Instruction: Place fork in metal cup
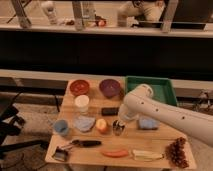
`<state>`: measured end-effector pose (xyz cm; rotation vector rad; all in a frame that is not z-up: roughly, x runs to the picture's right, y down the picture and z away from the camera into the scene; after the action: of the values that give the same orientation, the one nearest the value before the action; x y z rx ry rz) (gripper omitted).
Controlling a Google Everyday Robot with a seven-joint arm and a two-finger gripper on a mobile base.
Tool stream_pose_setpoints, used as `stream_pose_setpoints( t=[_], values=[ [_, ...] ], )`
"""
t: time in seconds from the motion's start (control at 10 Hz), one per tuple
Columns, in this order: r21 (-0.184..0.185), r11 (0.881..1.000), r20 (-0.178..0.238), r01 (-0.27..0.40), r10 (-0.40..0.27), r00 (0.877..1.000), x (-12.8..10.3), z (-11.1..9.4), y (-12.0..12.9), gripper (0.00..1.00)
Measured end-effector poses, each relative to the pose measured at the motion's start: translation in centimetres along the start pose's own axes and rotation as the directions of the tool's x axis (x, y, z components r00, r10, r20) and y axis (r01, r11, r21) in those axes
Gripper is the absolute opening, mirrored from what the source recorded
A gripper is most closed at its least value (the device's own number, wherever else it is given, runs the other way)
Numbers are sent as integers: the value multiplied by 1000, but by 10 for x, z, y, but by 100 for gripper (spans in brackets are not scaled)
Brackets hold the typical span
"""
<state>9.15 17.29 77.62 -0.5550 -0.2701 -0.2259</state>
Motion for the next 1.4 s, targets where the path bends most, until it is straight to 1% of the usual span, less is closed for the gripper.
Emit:
stream_pose_setpoints(
  t=[0.6, 1.0, 1.4],
  values=[
    [-12, 1000, 18, 15, -15, 1000, -8, 3, 3, 0],
    [-19, 1000, 34, 16, -16, 999, -9, 6, 3, 0],
    [-22, 1000, 36, 16, -16, 999, -9, 7, 3, 0]
  ],
)
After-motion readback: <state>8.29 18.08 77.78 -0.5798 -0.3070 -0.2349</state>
